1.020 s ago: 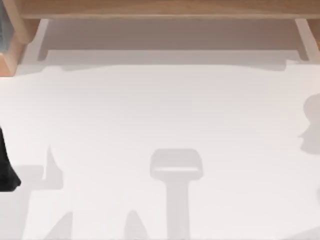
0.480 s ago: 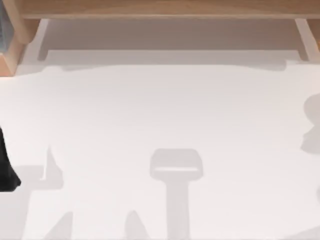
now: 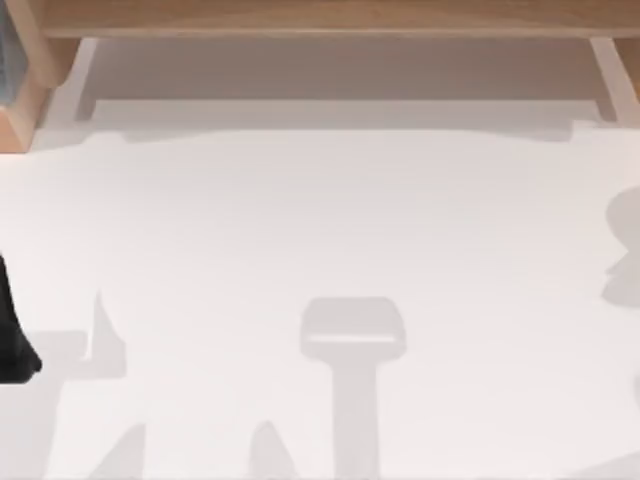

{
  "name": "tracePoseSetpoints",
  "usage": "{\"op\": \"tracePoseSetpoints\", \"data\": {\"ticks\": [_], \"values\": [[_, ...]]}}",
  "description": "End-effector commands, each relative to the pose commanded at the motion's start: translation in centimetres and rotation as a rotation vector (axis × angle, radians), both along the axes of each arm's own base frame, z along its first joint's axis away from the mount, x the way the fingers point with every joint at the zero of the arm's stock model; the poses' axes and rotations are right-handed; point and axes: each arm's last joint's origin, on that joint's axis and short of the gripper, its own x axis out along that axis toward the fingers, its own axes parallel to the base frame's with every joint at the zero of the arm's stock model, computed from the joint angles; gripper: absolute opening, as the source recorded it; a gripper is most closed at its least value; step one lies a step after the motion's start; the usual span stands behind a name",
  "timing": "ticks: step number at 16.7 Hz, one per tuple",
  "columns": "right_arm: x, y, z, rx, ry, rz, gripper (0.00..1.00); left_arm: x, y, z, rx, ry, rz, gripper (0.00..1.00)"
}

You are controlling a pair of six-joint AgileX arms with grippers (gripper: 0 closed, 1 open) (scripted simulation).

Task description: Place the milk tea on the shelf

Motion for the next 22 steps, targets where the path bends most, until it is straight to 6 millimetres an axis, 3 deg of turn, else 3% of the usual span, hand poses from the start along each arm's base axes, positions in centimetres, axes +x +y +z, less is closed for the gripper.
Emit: {"op": "tracePoseSetpoints", "data": {"ticks": [17,19,22], "values": [[0.3,0.1,1.4,-0.004,-0.019,0.004,0.0,0.0,0.0,0.0,0.0,0.0,0.0,1.0],[1.4,1.4,2.7,-0.014,-0.058,0.037,0.0,0.0,0.0,0.0,0.0,0.0,0.0,1.0],[3.4,5.3,4.5,0.0,-0.083,0.123,0.0,0.0,0.0,0.0,0.0,0.0,0.0,1.0]]}}
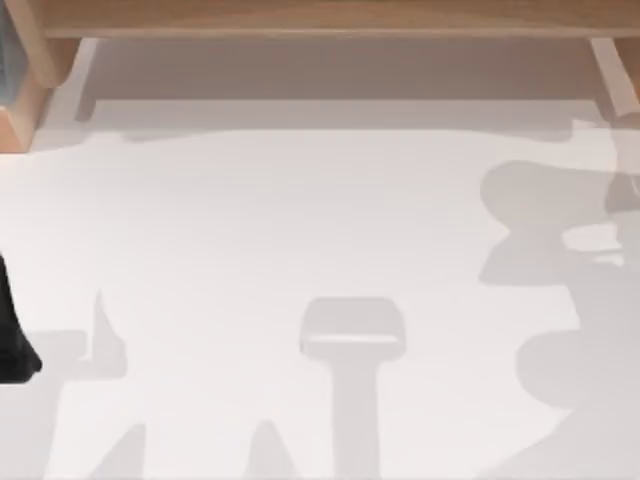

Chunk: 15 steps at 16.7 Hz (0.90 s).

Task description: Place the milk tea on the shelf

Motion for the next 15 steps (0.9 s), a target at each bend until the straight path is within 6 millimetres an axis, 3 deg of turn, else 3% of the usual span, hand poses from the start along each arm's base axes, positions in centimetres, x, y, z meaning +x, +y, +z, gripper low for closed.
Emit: {"op": "tracePoseSetpoints", "data": {"ticks": [5,10,13,15], "values": [[2.7,9.7,2.7,0.039,0.053,0.149,0.0,0.0,0.0,0.0,0.0,0.0,0.0,1.0],[3.9,19.5,5.4,0.037,0.149,0.209,0.0,0.0,0.0,0.0,0.0,0.0,0.0,1.0],[4.2,23.9,8.1,0.024,0.166,0.188,0.0,0.0,0.0,0.0,0.0,0.0,0.0,1.0],[4.5,25.9,10.1,0.017,0.16,0.15,0.0,0.0,0.0,0.0,0.0,0.0,0.0,1.0]]}}
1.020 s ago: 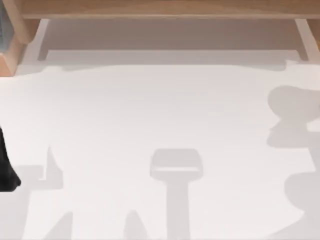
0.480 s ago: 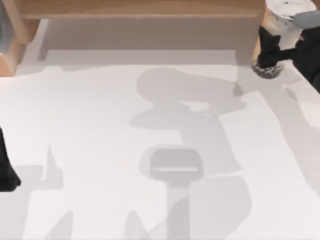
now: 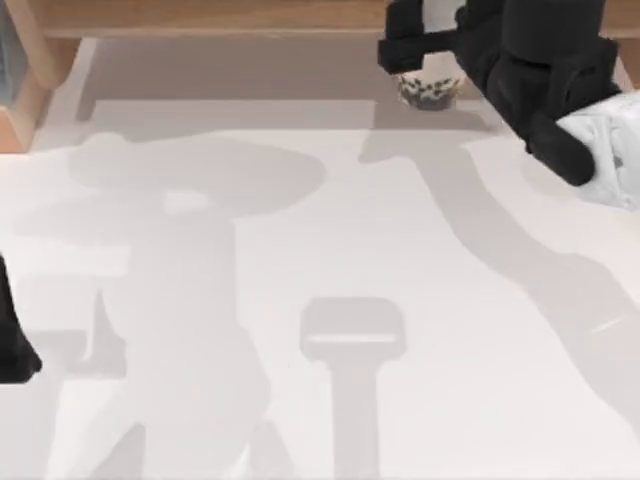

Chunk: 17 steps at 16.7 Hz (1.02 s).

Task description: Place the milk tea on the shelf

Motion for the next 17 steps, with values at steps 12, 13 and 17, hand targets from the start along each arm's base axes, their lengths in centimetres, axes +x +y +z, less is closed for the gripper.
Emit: {"op": "tracePoseSetpoints", "data": {"ticks": [12,13,17], "values": [[3.9,-0.3,6.4,-0.031,-0.077,-0.276,0.0,0.0,0.0,0.0,0.0,0.0,0.0,1.0],[3.9,-0.3,6.4,-0.031,-0.077,-0.276,0.0,0.0,0.0,0.0,0.0,0.0,0.0,1.0],[4.2,-0.1,6.1,-0.026,-0.079,-0.27,0.0,0.0,0.0,0.0,0.0,0.0,0.0,1.0]]}}
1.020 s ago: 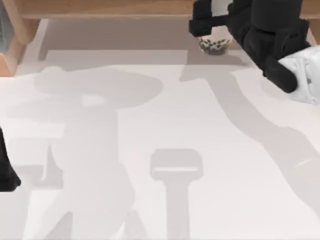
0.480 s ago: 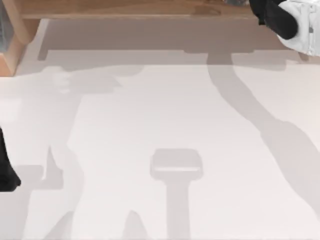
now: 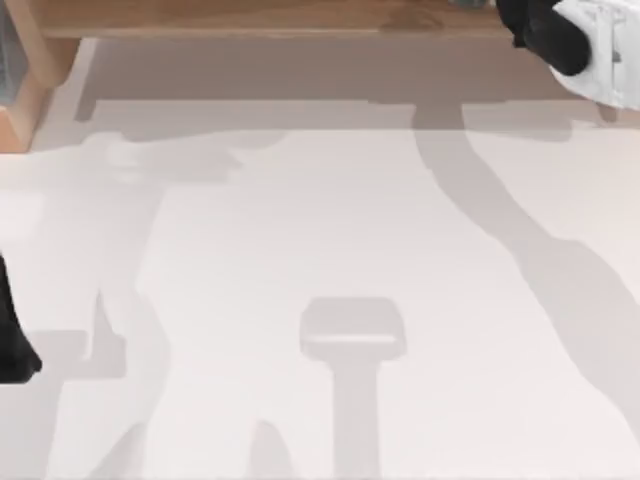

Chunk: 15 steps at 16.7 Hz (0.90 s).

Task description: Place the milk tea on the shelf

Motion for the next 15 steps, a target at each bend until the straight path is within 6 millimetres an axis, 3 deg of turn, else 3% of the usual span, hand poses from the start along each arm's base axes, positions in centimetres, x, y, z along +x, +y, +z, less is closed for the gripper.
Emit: {"op": "tracePoseSetpoints", "data": {"ticks": [15], "values": [[3.5,-0.2,-2.9,-0.004,0.003,-0.005,0.0,0.0,0.0,0.0,0.0,0.0,0.0,1.0]]}}
